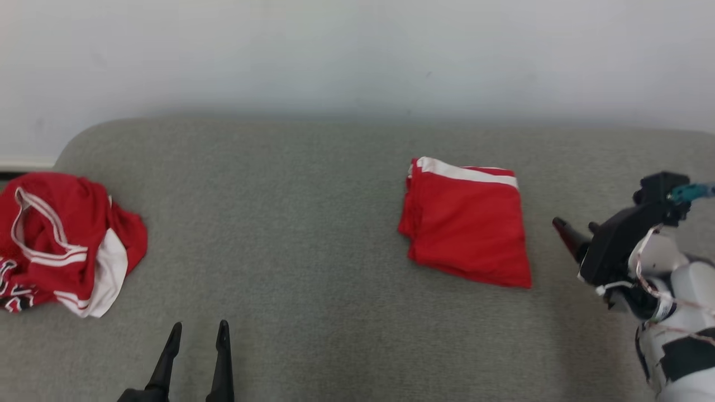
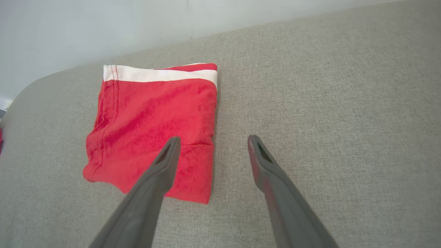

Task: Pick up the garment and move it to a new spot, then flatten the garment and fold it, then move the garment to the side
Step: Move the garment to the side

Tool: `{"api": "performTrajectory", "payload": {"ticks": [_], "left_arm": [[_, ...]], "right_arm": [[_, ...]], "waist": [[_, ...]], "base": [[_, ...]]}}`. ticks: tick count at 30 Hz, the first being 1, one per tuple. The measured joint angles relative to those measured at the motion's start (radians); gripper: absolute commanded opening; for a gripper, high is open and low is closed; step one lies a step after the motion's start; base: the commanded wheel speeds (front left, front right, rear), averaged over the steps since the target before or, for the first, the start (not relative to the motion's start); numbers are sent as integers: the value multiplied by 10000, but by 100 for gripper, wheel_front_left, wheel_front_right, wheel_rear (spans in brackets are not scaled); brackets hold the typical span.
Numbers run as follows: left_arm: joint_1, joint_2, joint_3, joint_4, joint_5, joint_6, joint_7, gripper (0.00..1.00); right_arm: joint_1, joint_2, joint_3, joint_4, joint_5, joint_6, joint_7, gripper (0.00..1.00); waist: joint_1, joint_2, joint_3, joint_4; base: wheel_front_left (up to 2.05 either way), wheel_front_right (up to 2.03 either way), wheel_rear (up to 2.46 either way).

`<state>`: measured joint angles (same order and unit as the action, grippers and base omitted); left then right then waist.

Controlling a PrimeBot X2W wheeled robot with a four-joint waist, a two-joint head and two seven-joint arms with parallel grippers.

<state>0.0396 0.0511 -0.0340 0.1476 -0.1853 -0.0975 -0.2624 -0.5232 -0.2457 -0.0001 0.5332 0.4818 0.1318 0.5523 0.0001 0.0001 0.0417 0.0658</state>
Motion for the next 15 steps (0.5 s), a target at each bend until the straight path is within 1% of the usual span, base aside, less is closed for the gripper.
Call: {"api": "performTrajectory", "payload": {"ticks": [3,6,7,15], "left_arm": [[-147,-2,-109,-127,2,10,0,100],[-267,0,-211,-219,0,42,0,100],[-336,0,-293,-282,-12,56,0,100],[-658,0,-671,-470,-339,245,0,100]], "right_arm": [[-607,35,-525,410,-431,0,545,100],[-1003,186,-1049,798,-947,0,867,100],[-1304,297,-1471,1049,-1252,0,1034,100],[-1844,589,-2888,1733,-2694,0,1122,100]], "waist": [[1,0,317,348],[1,0,629,711],[1,1,830,947],[1,0,1587,1815]], "base": [[0,0,0],[0,0,0],[0,0,0],[0,0,0]]}}
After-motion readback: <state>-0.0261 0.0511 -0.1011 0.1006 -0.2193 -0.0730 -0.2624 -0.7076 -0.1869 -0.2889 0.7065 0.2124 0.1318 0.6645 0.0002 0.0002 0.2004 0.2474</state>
